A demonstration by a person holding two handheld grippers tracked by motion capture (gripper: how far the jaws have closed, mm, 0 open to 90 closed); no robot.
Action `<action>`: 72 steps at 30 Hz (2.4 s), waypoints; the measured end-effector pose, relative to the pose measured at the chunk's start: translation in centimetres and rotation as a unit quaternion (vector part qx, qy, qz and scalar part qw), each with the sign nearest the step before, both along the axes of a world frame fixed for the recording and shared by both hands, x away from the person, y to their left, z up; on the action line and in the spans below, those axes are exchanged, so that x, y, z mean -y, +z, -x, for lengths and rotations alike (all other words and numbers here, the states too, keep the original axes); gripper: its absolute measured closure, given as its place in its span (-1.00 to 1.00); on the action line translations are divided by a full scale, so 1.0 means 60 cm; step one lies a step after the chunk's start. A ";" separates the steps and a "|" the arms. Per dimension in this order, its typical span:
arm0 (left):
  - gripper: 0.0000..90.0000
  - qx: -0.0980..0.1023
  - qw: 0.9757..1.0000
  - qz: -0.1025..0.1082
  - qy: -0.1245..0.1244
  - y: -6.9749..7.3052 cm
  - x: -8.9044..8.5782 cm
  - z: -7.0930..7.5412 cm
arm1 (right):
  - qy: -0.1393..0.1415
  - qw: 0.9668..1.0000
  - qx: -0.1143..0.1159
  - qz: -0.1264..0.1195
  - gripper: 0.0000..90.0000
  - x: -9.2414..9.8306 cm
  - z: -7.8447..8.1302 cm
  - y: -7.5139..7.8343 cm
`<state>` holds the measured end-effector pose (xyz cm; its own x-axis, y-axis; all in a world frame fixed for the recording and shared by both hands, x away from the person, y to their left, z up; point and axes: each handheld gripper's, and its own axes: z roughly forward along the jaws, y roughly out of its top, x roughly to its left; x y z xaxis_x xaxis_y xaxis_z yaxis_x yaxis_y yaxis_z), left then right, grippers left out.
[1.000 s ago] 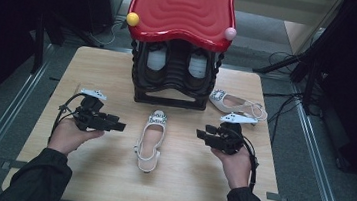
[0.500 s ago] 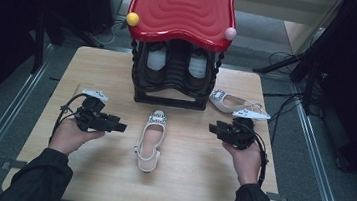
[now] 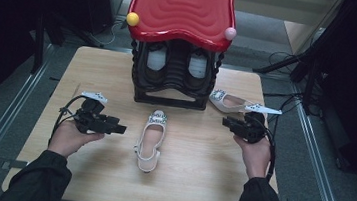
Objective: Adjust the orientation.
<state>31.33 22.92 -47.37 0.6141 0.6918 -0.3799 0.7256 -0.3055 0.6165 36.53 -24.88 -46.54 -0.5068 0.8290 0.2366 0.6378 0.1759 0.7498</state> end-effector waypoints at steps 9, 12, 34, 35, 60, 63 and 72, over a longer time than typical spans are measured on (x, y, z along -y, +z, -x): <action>-0.05 0.007 1.000 0.008 -0.003 0.002 -0.007 0.016 | -0.013 1.000 -0.004 -0.003 0.96 0.017 -0.027 0.004; -0.05 0.009 1.000 0.008 0.001 0.002 -0.009 0.022 | -0.022 1.000 -0.006 -0.008 1.00 0.025 -0.036 0.007; -0.04 0.012 1.000 0.011 0.007 -0.001 -0.024 0.050 | -0.076 0.997 -0.006 0.007 1.00 0.081 -0.106 0.028; -0.04 0.011 1.000 0.014 0.006 -0.001 -0.026 0.051 | -0.079 0.997 -0.007 0.008 1.00 0.084 -0.107 0.028; -0.03 0.007 1.000 0.010 0.012 -0.006 -0.026 0.059 | -0.110 0.993 -0.040 0.034 1.00 0.111 -0.136 -0.004; -0.03 0.007 1.000 0.011 0.012 -0.006 -0.026 0.058 | -0.110 0.992 -0.041 0.036 1.00 0.112 -0.132 -0.009; -0.03 0.010 1.000 0.011 0.009 -0.005 -0.024 0.054 | -0.095 0.994 -0.048 0.027 1.00 0.103 -0.121 -0.012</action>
